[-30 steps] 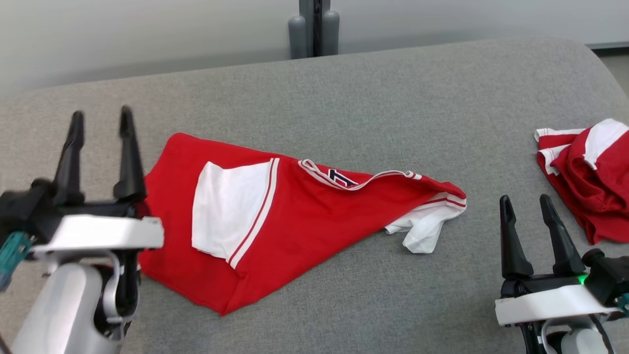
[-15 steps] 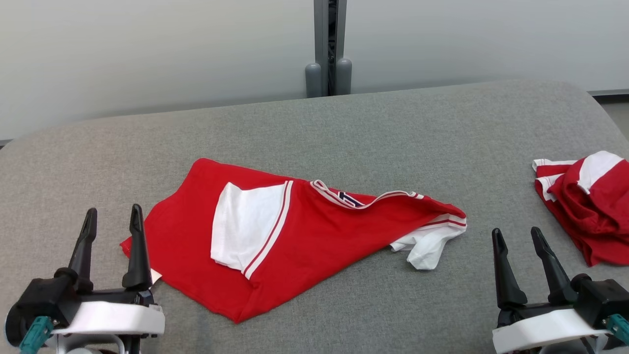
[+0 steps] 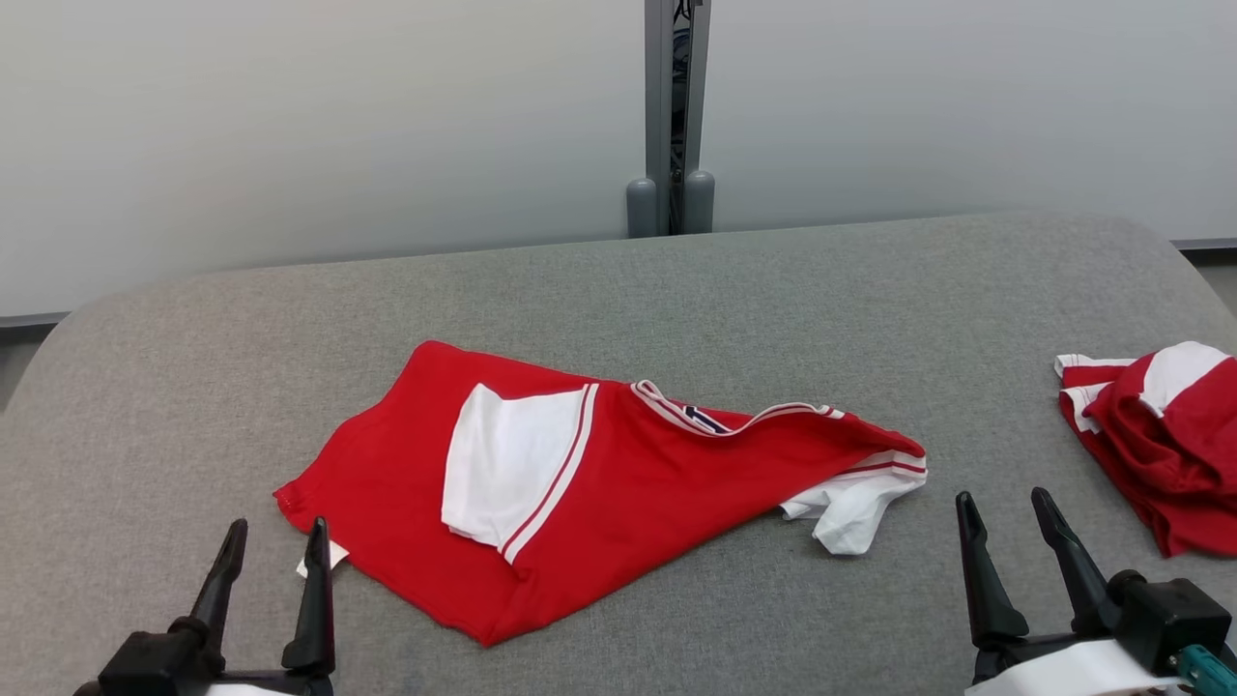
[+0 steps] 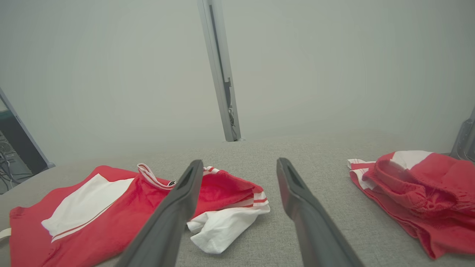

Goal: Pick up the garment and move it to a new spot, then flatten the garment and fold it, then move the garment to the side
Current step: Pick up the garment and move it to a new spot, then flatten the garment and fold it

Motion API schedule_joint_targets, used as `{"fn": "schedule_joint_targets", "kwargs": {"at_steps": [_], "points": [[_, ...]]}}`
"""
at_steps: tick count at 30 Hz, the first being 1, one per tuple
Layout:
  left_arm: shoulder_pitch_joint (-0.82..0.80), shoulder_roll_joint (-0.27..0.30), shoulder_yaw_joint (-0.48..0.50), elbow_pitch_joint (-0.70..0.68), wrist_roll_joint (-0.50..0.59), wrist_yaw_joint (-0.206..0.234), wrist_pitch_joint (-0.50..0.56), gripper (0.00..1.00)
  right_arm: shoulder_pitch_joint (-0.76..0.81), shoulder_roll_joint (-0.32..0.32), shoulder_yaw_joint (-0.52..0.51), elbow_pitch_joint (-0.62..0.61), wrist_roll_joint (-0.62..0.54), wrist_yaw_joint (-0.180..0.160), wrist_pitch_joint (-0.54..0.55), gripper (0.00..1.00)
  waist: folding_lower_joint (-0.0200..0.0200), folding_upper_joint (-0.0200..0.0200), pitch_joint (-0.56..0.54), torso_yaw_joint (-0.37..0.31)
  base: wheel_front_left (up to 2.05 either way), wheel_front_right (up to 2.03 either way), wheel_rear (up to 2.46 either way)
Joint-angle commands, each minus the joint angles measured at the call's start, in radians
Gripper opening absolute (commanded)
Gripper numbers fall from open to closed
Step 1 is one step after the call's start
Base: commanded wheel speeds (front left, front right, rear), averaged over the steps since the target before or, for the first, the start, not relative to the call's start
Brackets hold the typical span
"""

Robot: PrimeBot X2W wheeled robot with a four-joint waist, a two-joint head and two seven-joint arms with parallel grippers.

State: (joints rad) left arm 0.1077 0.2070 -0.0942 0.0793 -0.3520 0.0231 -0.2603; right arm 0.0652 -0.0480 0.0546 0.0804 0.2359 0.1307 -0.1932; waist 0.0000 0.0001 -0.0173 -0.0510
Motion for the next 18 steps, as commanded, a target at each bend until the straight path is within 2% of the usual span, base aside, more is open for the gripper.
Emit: {"fn": "schedule_joint_targets", "kwargs": {"at_steps": [1, 18], "points": [[0.009, -0.001, -0.004, 0.001, 0.005, -0.005, -0.004, 1.0, 0.009, -0.005, -0.001, -0.004, -0.006, 0.0, 0.006, 1.0, 0.0, -0.0001, -0.003, 0.003, 0.0, 0.0, 0.0], [0.009, 0.002, -0.021, -0.002, 0.008, 0.014, 0.006, 1.0, 0.035, -0.005, 0.003, -0.032, -0.001, 0.0, 0.025, 1.0, 0.0, -0.0001, -0.018, 0.005, 0.0, 0.0, 0.0]]}}
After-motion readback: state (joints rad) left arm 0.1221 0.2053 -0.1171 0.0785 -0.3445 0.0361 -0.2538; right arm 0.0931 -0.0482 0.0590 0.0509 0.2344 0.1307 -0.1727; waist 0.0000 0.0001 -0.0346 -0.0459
